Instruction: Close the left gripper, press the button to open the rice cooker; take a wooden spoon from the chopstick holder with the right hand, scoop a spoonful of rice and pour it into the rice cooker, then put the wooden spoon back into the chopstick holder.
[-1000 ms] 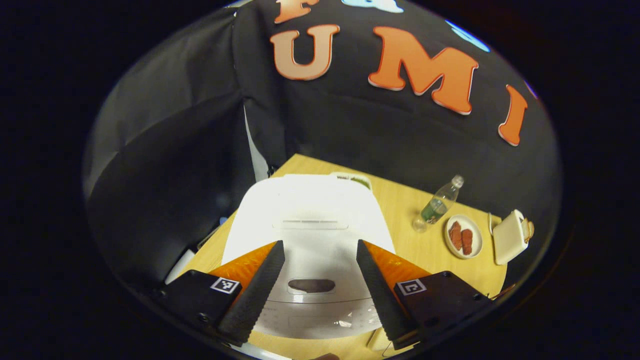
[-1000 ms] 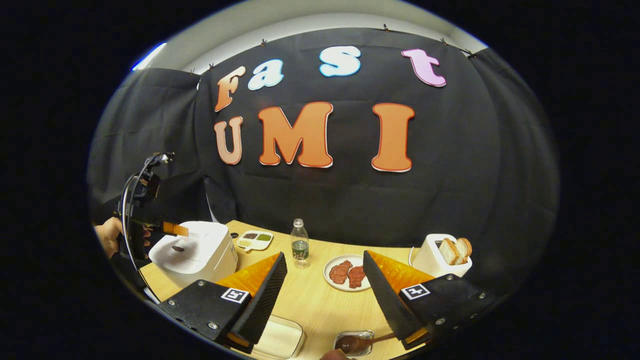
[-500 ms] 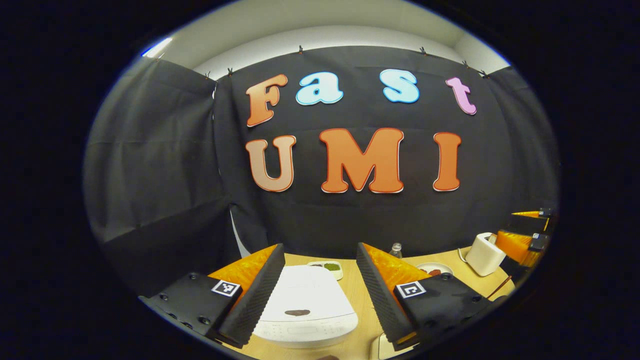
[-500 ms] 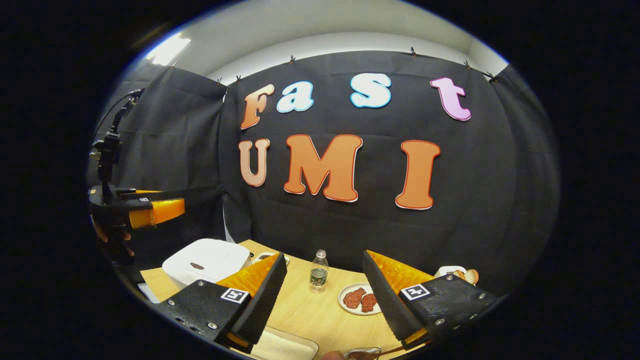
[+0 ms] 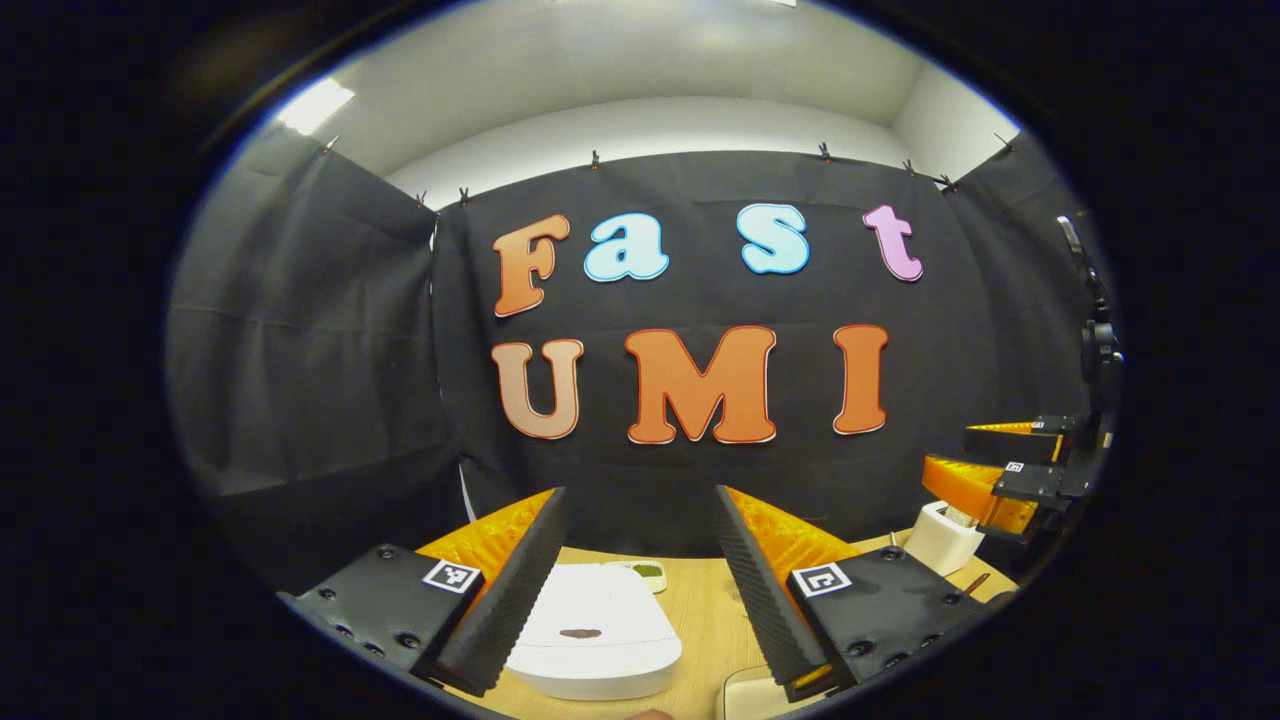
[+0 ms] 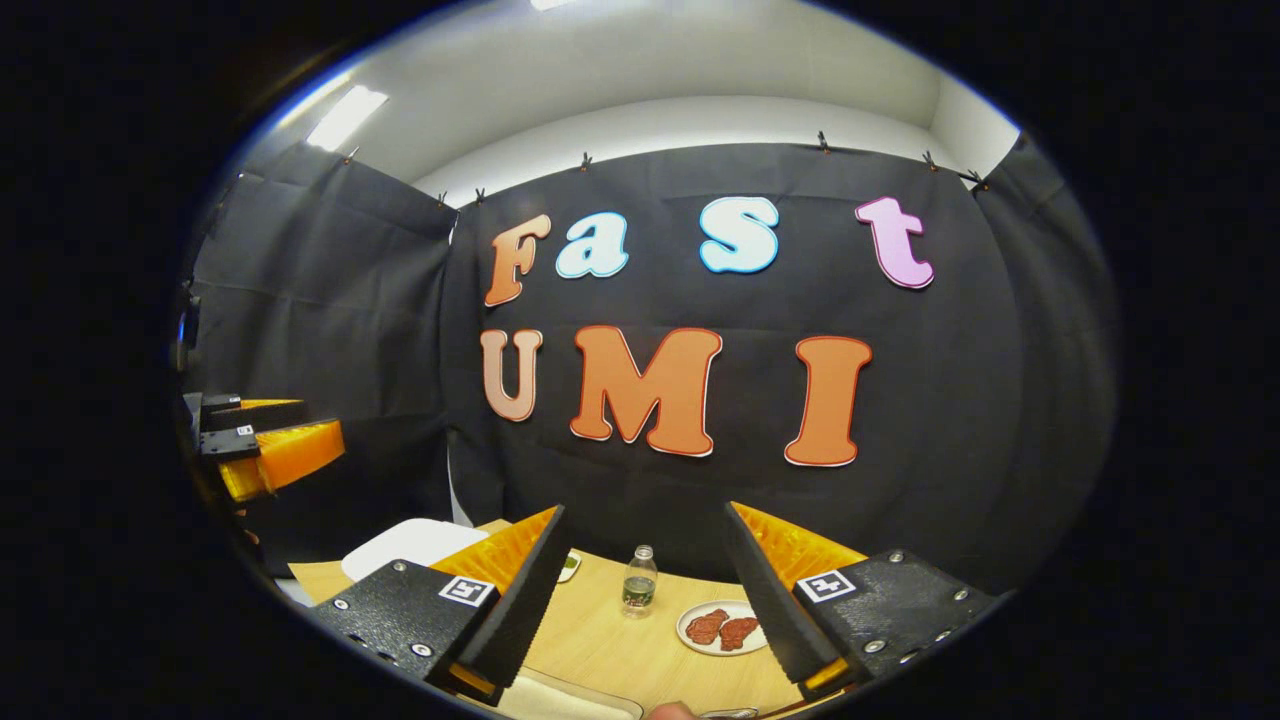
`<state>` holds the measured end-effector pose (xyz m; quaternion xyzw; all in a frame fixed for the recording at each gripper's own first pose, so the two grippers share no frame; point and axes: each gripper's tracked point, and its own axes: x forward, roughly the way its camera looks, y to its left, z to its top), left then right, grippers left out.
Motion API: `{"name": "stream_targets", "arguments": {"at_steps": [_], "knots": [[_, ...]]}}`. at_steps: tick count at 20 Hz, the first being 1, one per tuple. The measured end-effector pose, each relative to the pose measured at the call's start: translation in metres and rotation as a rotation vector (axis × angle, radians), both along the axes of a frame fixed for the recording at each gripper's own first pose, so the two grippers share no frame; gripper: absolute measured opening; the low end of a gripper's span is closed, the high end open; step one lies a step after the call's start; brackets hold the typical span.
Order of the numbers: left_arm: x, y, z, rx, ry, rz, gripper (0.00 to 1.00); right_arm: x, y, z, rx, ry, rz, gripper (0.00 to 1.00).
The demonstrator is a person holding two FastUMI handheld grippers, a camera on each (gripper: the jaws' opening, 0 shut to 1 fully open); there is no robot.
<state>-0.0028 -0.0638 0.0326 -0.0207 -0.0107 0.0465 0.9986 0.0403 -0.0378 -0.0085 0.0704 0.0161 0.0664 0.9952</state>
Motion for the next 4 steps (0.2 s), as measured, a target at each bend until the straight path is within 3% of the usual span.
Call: {"name": "stream_targets", "arguments": {"at_steps": [4], "knots": [[-0.0059,-0.0129,-0.0041,0.007,-0.006,-0.031,0.94,-0.0017,-0.0058,0.0023,-0.032,-0.013,-0.014,0.94]]}}
